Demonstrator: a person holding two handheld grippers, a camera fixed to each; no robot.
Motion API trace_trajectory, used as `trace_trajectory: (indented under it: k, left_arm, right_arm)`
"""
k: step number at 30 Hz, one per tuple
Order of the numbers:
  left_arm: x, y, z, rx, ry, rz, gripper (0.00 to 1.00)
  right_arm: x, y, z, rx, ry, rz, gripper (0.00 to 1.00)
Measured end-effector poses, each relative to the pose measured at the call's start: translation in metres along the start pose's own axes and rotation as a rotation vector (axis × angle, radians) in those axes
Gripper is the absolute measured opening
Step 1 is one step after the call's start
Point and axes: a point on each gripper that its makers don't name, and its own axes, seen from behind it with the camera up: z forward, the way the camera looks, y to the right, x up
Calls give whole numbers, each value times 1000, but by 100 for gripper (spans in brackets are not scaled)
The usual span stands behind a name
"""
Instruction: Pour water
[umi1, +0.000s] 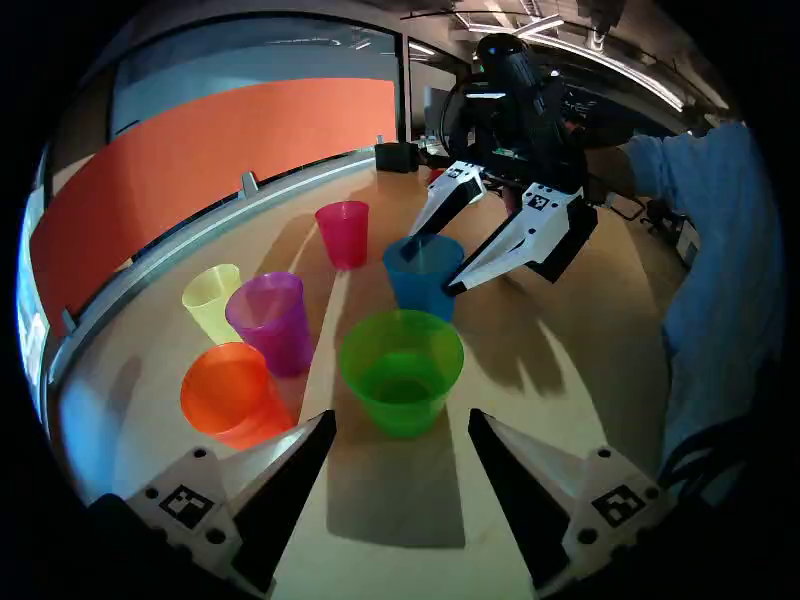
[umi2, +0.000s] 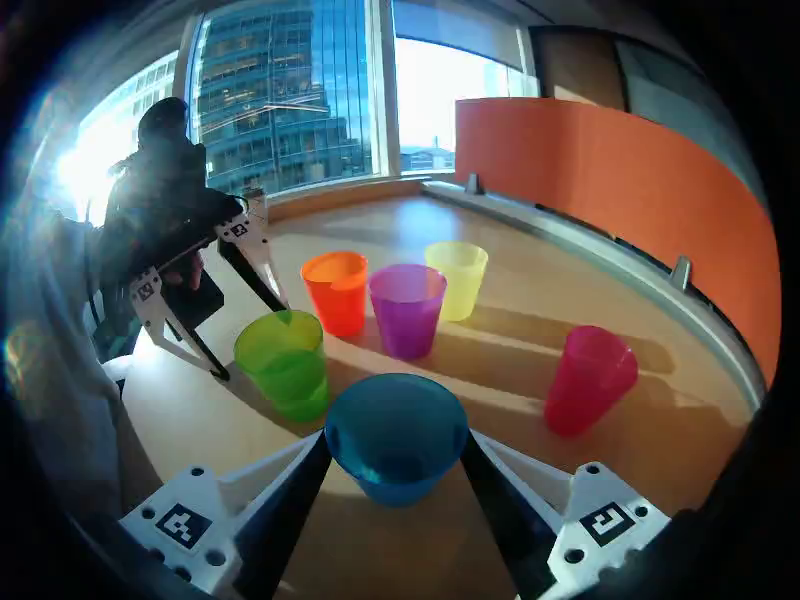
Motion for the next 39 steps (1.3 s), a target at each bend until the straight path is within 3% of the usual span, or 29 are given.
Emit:
trace_trajectory:
  k: [11,20,32,39]
  left_arm:
    - [0,3,1,-5,-2,-4,98]
    - [-1,3,-5,4,5,-16,99]
    - [-4,-4,-28,67,24,-49,99]
    - [-8,-15,-42,125,36,-84,98]
  right_arm:
    - [-4,0,-3,-12,-2,5,93]
    - [-3,-2,-7,-21,0,11,100]
    - [-14,-3,-25,-68,-7,6,100]
    - [-24,-2,-43,-107,3,26,100]
